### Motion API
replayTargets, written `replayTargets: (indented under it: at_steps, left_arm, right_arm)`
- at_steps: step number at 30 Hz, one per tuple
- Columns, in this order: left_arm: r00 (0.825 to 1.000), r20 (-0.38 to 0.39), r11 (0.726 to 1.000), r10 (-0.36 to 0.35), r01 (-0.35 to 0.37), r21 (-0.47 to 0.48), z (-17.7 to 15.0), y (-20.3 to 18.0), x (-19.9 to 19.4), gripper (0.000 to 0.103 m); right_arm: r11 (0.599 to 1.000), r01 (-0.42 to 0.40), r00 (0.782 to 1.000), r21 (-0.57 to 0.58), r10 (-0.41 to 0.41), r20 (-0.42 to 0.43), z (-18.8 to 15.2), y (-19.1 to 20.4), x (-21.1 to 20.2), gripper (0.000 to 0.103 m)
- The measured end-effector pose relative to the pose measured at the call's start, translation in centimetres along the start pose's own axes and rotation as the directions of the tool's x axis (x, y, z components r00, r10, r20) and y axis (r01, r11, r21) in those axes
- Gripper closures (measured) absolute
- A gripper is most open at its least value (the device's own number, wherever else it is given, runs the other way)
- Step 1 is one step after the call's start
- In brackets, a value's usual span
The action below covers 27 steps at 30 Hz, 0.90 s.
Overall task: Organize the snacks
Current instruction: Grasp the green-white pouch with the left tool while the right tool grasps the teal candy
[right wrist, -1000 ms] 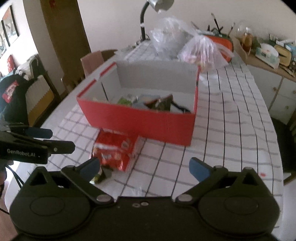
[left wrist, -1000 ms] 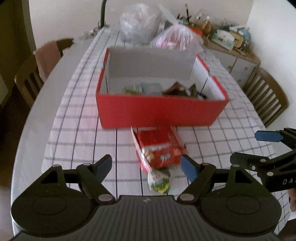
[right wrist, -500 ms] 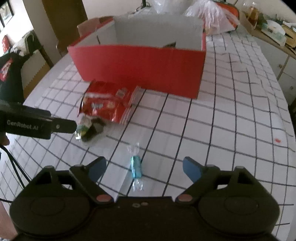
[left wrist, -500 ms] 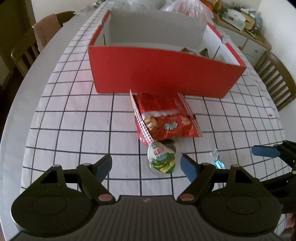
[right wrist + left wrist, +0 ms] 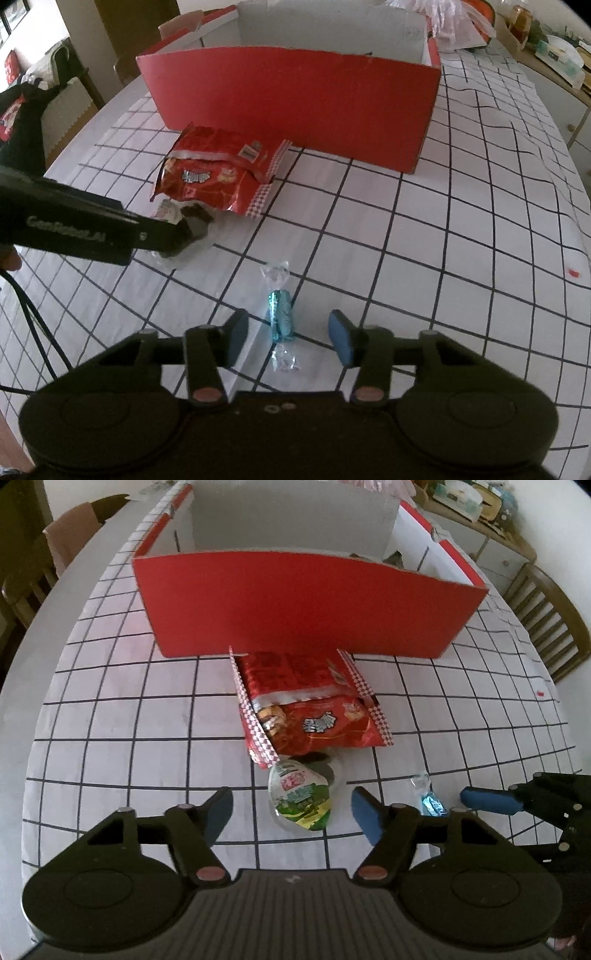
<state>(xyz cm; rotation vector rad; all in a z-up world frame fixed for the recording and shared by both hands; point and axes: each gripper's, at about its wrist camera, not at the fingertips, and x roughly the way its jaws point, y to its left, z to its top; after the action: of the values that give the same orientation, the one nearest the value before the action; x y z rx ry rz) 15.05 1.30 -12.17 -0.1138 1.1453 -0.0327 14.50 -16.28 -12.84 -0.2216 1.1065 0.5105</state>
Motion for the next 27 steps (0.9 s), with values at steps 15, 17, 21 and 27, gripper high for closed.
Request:
replayTargets:
  at_steps: [15, 17, 21, 27]
  left_arm:
    - [0.998, -0.042, 0.999, -0.039, 0.038, -0.024, 0.3, 0.6, 1.3, 0.068]
    - [0.998, -0.039, 0.999, -0.04, 0.039, -0.022, 0.2, 0.7, 1.2, 0.069]
    - [0.998, -0.03, 0.998, -0.05, 0.049, -0.04, -0.1, 1.3, 0.9, 0.069]
    - [0.999, -0.022, 0.997, -0.049, 0.048, -0.067, -0.6, 2.1, 0.3, 0.069]
  right_arm:
    - [0.996, 0.04, 0.999, -0.075, -0.039, 0.009, 0.0, 0.8, 0.4, 0.092]
    - [0.997, 0.034, 0.999, -0.071, -0.033, 0.011, -0.1, 0.7, 0.3, 0.092]
    - [0.999, 0.016, 1.0, -0.039, -0.015, 0.017, -0.2, 0.2, 0.2, 0.092]
    - [0.999, -0.011, 1.0, 0.031, 0.01, 0.028, -0.6, -0.8, -0.4, 0.092]
